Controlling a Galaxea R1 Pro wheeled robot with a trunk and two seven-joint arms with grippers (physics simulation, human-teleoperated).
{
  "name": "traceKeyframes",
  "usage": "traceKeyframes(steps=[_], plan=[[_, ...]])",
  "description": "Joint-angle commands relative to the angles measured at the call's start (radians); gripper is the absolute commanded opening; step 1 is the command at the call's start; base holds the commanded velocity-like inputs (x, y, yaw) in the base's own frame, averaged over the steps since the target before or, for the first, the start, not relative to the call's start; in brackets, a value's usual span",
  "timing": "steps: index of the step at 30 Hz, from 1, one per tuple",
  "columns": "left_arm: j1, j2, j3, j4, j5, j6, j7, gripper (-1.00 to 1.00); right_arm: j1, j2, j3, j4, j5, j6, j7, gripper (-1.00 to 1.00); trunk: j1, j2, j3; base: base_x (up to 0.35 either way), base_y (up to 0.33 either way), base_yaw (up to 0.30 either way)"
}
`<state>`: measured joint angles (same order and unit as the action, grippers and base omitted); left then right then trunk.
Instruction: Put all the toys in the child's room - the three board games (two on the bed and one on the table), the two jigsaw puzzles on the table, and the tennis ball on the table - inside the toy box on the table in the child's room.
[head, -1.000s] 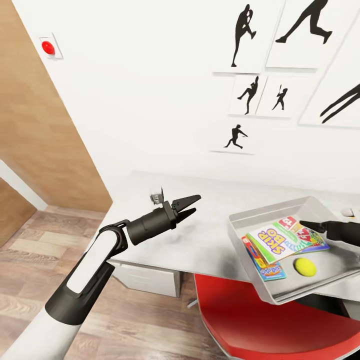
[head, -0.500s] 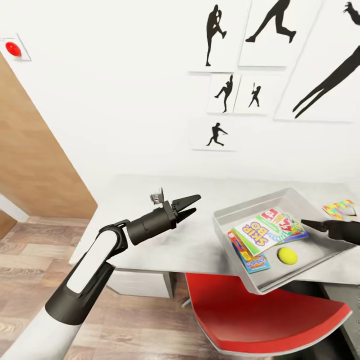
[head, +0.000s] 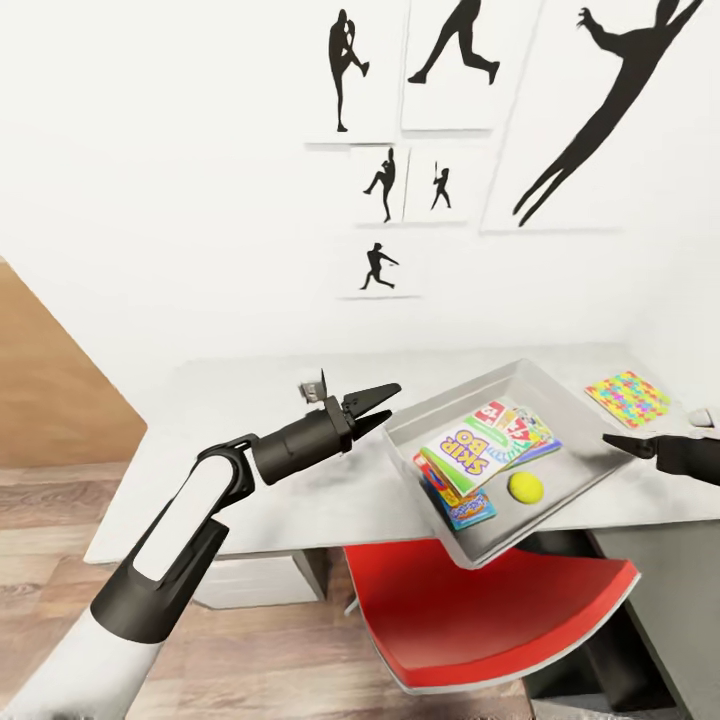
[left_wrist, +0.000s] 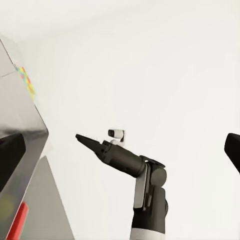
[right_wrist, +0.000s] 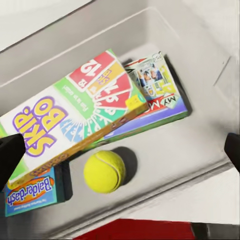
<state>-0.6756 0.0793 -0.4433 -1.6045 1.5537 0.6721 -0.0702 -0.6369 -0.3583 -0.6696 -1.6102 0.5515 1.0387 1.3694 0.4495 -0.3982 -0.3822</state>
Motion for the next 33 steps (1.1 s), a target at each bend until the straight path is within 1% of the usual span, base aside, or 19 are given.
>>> traceKeyframes(steps=[1,3,4,7,8,11,12,15,16,18,19,22,23,24,26,27,29,30,33], plan=[[-0.001,0.001,-0.001,0.000,0.000,0.001,-0.002,1.00,-0.002,0.000,0.000,-0.001,0.010,0.008,0.010,1.00,0.001,-0.002,-0.002,0.000,0.000,-0.282],[-0.035,-0.002,0.002,0.000,0.001,0.001,0.012,1.00,-0.003,0.003,-0.001,-0.001,0.011,0.008,0.009,1.00,0.001,-0.002,-0.002,0.000,0.000,-0.282],[-0.035,-0.002,0.002,0.000,0.001,0.001,0.012,1.00,-0.003,0.003,-0.001,-0.001,0.011,0.008,0.009,1.00,0.001,-0.002,-0.002,0.000,0.000,-0.282],[-0.118,-0.006,0.005,0.000,0.006,0.004,0.065,1.00,-0.003,0.010,0.000,-0.001,0.011,0.008,0.009,1.00,0.001,-0.002,-0.002,0.000,0.000,-0.283],[-0.118,-0.006,0.005,0.000,0.006,0.004,0.065,1.00,-0.003,0.010,0.000,-0.001,0.011,0.008,0.009,1.00,0.001,-0.002,-0.002,0.000,0.000,-0.283],[-0.203,-0.014,0.005,0.000,0.035,0.009,0.170,1.00,-0.004,0.015,0.000,-0.001,0.011,0.008,0.009,1.00,0.001,-0.002,-0.002,0.000,0.000,-0.283],[-0.203,-0.014,0.005,0.000,0.035,0.009,0.170,1.00,-0.004,0.015,0.000,-0.001,0.011,0.008,0.009,1.00,0.001,-0.002,-0.002,0.000,0.000,-0.283],[-0.279,-0.032,0.004,0.001,0.080,0.013,0.332,1.00,-0.004,0.018,0.000,-0.001,0.011,0.008,0.008,1.00,0.001,-0.002,-0.002,0.000,0.000,-0.282],[-0.279,-0.032,0.004,0.001,0.080,0.013,0.332,1.00,-0.004,0.018,0.000,-0.001,0.011,0.008,0.008,1.00,0.001,-0.002,-0.002,0.000,0.000,-0.281],[-0.320,-0.047,0.001,0.001,0.105,0.015,0.464,1.00,-0.003,0.019,-0.001,-0.001,0.011,0.008,0.008,1.00,0.001,-0.002,-0.002,0.000,0.000,-0.242],[-0.320,-0.047,0.001,0.001,0.105,0.015,0.464,1.00,-0.003,0.019,-0.001,-0.001,0.011,0.008,0.008,1.00,0.001,-0.002,-0.002,0.000,0.000,-0.224],[-0.363,-0.077,-0.002,0.002,0.129,0.022,0.642,1.00,0.001,0.020,-0.012,-0.001,0.011,0.008,0.008,1.00,0.001,-0.002,-0.002,0.000,0.000,-0.146],[-0.363,-0.077,-0.002,0.002,0.129,0.022,0.642,1.00,0.001,0.020,-0.012,-0.001,0.011,0.008,0.008,1.00,0.001,-0.002,-0.002,0.000,0.000,-0.115],[-0.373,-0.089,-0.002,0.002,0.134,0.028,0.684,1.00,0.003,0.020,-0.021,-0.001,0.011,0.008,0.008,1.00,0.001,-0.002,-0.002,0.000,0.000,-0.092],[-0.387,-0.109,-0.003,0.003,0.141,0.044,0.744,1.00,0.008,0.024,-0.041,-0.001,0.012,0.008,0.008,1.00,0.001,-0.002,-0.002,0.000,0.016,-0.066],[-0.387,-0.109,-0.003,0.003,0.141,0.044,0.744,1.00,0.008,0.024,-0.041,-0.001,0.012,0.008,0.008,1.00,0.001,-0.002,-0.002,0.000,0.024,-0.059],[-0.396,-0.124,-0.004,0.003,0.145,0.058,0.783,1.00,0.016,0.033,-0.057,-0.001,0.013,0.008,0.008,1.00,0.001,-0.002,-0.002,0.000,0.058,-0.042],[-0.396,-0.124,-0.004,0.003,0.145,0.058,0.783,1.00,0.016,0.033,-0.057,-0.001,0.013,0.008,0.008,1.00,0.001,-0.002,-0.002,0.000,0.068,-0.038],[-0.401,-0.137,-0.005,0.003,0.148,0.071,0.817,1.00,0.026,0.045,-0.079,-0.001,0.014,0.008,0.006,1.00,0.001,-0.002,-0.002,0.000,0.085,-0.024]])
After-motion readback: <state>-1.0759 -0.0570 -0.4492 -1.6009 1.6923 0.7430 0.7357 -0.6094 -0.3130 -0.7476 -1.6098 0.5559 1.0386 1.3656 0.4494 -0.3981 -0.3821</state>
